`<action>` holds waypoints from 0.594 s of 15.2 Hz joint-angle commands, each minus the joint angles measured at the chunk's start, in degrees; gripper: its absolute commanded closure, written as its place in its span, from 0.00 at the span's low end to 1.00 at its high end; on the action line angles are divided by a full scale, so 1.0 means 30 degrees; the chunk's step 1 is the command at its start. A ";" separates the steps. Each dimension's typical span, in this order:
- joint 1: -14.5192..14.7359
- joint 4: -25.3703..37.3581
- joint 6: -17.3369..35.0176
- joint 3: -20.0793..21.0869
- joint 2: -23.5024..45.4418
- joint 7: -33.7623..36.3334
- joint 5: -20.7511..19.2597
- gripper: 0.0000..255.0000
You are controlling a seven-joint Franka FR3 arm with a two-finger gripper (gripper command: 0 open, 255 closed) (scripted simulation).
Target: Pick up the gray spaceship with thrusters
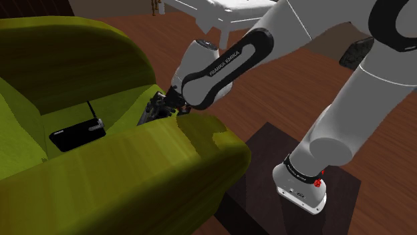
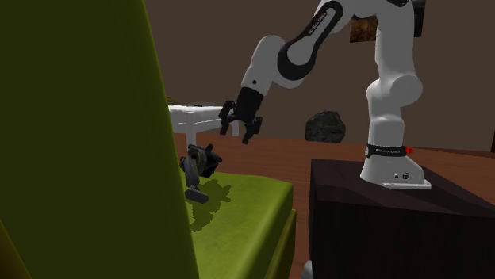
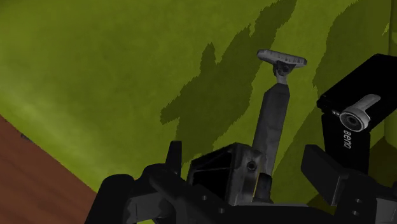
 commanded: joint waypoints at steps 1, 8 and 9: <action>0.0337 0.0962 0.1206 -0.0314 0.1642 0.2257 -0.1885 0.00; 0.4909 0.5486 0.3498 -0.4934 0.6773 0.8391 -0.6027 0.00; 0.5491 0.6253 0.3661 -0.5505 0.7470 0.8894 -0.6113 0.00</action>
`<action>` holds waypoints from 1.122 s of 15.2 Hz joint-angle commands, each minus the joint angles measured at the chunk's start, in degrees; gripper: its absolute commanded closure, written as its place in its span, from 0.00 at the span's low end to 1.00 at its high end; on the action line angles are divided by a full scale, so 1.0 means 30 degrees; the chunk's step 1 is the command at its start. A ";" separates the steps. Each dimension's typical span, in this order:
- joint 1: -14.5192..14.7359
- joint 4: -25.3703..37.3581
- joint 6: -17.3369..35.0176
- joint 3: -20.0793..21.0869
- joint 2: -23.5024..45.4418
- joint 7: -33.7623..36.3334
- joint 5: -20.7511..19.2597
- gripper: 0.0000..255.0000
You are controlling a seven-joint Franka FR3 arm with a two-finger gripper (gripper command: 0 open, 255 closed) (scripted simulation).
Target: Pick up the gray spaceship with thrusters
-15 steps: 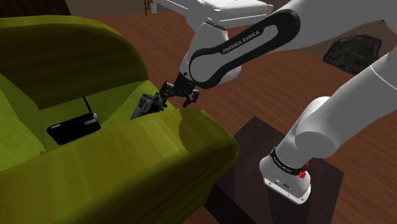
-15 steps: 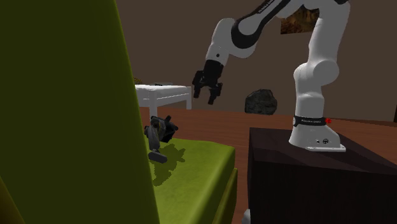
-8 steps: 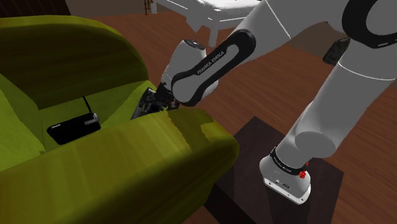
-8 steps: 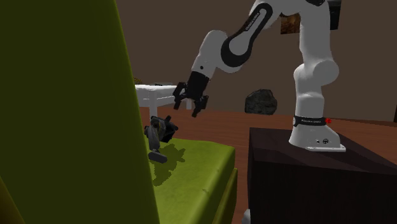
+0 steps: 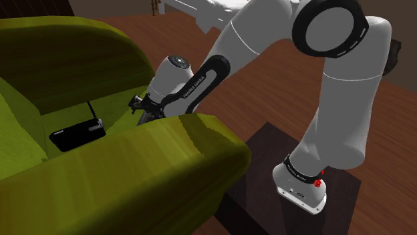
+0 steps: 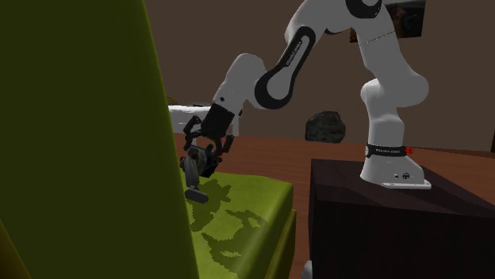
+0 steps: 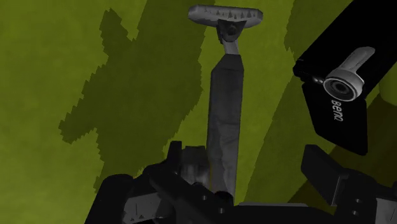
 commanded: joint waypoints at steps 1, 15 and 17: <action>0.1027 0.1471 0.0394 -0.1046 0.1415 0.0993 -0.0217 0.00; 0.1190 0.1801 0.1751 -0.1192 0.3103 0.0925 -0.0228 1.00; 0.1189 0.1801 0.1752 -0.1191 0.3104 0.0925 -0.0228 1.00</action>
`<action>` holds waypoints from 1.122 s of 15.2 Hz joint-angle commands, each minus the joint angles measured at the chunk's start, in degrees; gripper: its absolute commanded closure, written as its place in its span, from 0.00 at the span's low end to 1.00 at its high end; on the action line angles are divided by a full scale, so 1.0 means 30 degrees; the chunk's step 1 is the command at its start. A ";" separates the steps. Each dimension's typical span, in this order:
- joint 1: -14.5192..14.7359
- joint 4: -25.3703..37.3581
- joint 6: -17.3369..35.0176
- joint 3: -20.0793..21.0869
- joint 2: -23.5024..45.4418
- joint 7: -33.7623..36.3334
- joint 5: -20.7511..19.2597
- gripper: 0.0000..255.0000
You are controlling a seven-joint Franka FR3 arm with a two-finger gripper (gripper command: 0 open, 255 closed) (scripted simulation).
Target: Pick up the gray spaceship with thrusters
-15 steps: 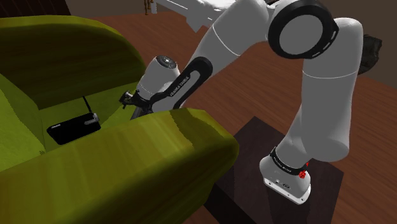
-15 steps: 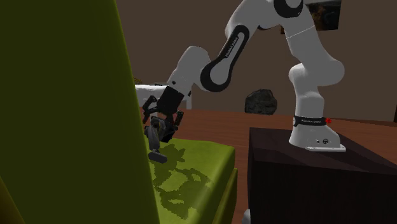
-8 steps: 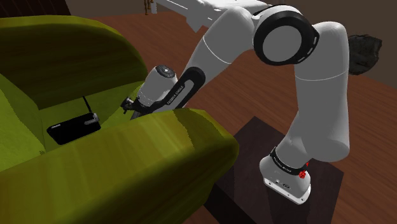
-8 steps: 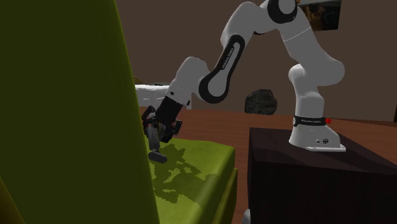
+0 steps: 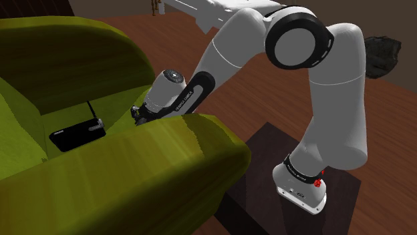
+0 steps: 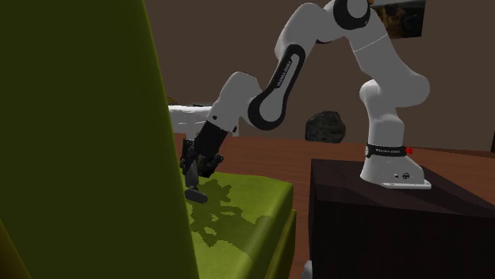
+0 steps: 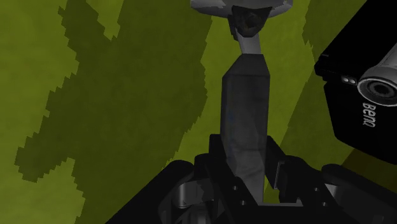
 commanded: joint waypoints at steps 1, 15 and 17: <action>-0.0002 0.0003 0.0005 -0.0002 0.0005 0.0000 0.0001 1.00; -0.0194 -0.0378 -0.2227 0.0182 -0.2611 0.0047 0.0110 1.00; -0.0219 -0.0375 -0.2634 0.0207 -0.3015 0.0055 0.0133 1.00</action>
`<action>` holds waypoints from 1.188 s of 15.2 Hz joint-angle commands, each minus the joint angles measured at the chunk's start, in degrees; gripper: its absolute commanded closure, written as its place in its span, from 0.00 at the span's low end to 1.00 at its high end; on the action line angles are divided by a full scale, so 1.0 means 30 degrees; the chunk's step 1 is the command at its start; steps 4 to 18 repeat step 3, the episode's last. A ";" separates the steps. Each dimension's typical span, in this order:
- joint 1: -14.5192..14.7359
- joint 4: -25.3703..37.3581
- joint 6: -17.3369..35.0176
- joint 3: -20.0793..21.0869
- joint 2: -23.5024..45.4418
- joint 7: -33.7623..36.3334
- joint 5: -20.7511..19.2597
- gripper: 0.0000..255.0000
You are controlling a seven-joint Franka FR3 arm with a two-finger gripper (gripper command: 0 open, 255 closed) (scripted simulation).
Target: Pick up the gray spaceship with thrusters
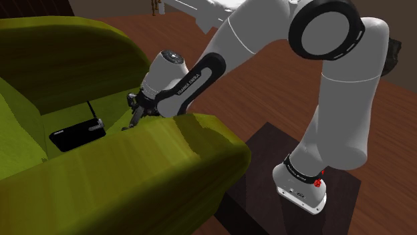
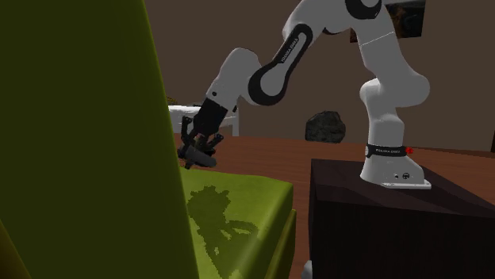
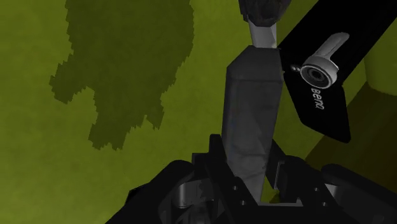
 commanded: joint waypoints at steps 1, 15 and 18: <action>-0.0066 0.0014 -0.0420 0.0048 -0.0436 -0.0027 0.0030 1.00; -0.0068 0.0015 -0.0451 0.0049 -0.0467 -0.0026 0.0031 1.00; -0.0068 0.0015 -0.0451 0.0049 -0.0467 -0.0026 0.0031 1.00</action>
